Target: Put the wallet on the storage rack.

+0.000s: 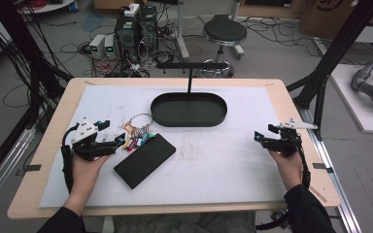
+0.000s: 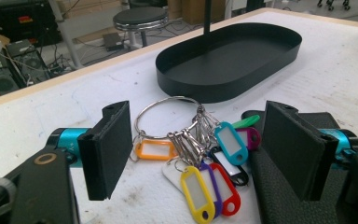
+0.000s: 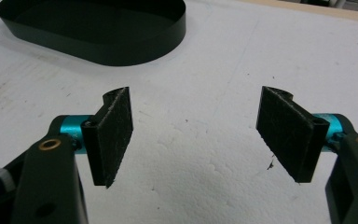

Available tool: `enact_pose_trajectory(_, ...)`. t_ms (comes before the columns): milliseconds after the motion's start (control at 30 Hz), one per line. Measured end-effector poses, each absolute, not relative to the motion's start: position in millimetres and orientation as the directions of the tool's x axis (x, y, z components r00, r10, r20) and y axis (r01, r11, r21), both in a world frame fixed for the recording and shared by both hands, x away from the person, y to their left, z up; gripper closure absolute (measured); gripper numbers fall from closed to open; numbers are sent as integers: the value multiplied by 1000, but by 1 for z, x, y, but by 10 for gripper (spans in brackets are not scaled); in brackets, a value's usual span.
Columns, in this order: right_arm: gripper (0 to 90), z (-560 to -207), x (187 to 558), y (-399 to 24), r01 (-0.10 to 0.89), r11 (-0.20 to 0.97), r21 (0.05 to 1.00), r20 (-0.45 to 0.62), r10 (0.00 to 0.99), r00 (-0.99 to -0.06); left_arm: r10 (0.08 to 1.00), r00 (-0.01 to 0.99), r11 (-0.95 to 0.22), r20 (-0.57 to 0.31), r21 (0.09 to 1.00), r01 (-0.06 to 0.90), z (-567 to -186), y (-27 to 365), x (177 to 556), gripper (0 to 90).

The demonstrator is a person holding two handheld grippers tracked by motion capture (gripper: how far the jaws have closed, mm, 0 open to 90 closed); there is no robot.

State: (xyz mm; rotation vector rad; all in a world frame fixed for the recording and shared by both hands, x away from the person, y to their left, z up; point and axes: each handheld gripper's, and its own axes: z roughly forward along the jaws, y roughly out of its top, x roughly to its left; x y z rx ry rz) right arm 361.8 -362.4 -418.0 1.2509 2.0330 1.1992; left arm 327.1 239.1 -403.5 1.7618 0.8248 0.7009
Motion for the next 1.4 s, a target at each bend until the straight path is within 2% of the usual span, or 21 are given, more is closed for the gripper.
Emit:
enact_pose_trajectory(767, 277, -415, 359, -365, 449, 210, 869, 19, 891, -454, 776, 631, -191, -2, 952, 238, -390, 238, 346, 250)
enact_pose_trajectory(967, 277, -415, 360, -365, 448, 212, 868, 17, 891, -454, 784, 621, -213, 18, 947, 242, -390, 231, 357, 252)
enact_pose_trajectory(1067, 277, -416, 360, -365, 449, 215, 867, 16, 890, -455, 794, 608, -192, -22, 939, 284, -389, 229, 366, 264)
enact_pose_trajectory(1400, 277, -416, 359, -365, 451, 216, 866, 16, 889, -457, 818, 570, -153, -74, 928, 340, -395, 229, 390, 264)
